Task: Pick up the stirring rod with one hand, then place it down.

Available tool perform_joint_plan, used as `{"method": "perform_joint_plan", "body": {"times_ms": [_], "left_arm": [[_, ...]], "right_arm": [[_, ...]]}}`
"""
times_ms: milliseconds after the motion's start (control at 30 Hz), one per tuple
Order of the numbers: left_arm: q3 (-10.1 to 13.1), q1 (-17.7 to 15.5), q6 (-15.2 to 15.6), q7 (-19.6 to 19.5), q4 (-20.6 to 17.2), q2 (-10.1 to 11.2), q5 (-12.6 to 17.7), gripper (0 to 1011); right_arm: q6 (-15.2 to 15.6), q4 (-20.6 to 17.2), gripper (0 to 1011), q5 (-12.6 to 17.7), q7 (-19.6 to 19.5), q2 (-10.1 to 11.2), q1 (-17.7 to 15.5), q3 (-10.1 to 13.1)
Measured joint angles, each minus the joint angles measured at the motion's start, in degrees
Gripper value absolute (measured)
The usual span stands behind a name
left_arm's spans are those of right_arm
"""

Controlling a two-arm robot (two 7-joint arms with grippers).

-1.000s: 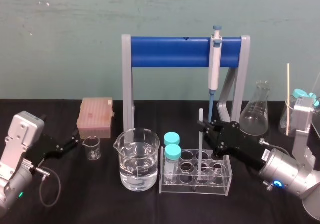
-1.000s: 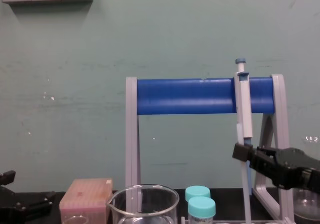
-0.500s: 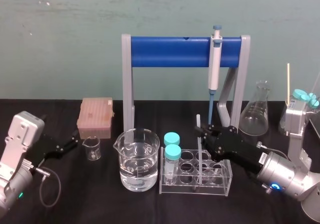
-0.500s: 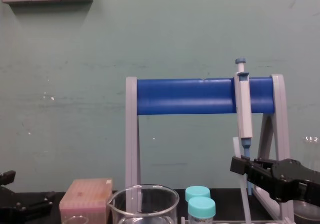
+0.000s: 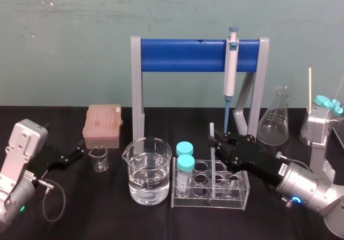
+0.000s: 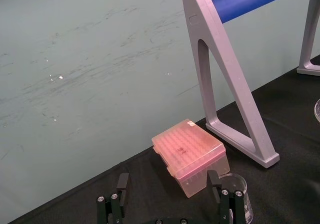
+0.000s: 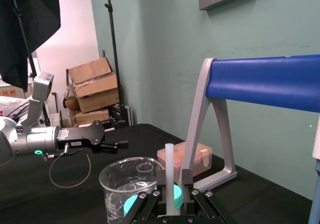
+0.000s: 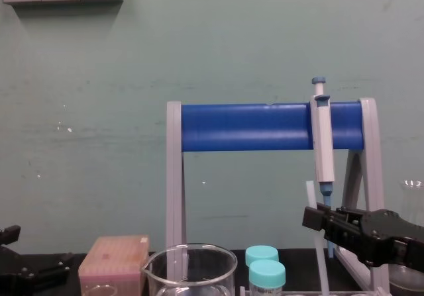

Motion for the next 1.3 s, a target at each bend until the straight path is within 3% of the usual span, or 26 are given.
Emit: {"method": "perform_joint_plan", "body": {"times_ms": [633, 933, 1000, 1133, 1233, 1300], "left_arm": [[0.0, 0.0, 0.0, 0.0, 0.0, 0.0, 0.0, 1000], [0.0, 0.0, 0.0, 0.0, 0.0, 0.0, 0.0, 1000], [0.0, 0.0, 0.0, 0.0, 0.0, 0.0, 0.0, 1000], [0.0, 0.0, 0.0, 0.0, 0.0, 0.0, 0.0, 1000], [0.0, 0.0, 0.0, 0.0, 0.0, 0.0, 0.0, 1000], [0.0, 0.0, 0.0, 0.0, 0.0, 0.0, 0.0, 1000]], "right_arm": [[0.08, -0.14, 776, 0.19, -0.03, 0.04, -0.06, 0.08], [0.08, -0.15, 1003, 0.19, -0.03, 0.04, -0.06, 0.08], [0.21, -0.55, 1003, 0.19, -0.28, 0.1, -0.15, 0.19], [0.83, -2.78, 1003, 0.15, -3.75, 0.41, -1.05, 1.71], [1.07, -5.35, 1003, -0.79, -9.05, 0.6, -2.61, 3.72], [1.6, -7.8, 1003, -2.69, -14.9, 0.73, -4.4, 5.5]]}}
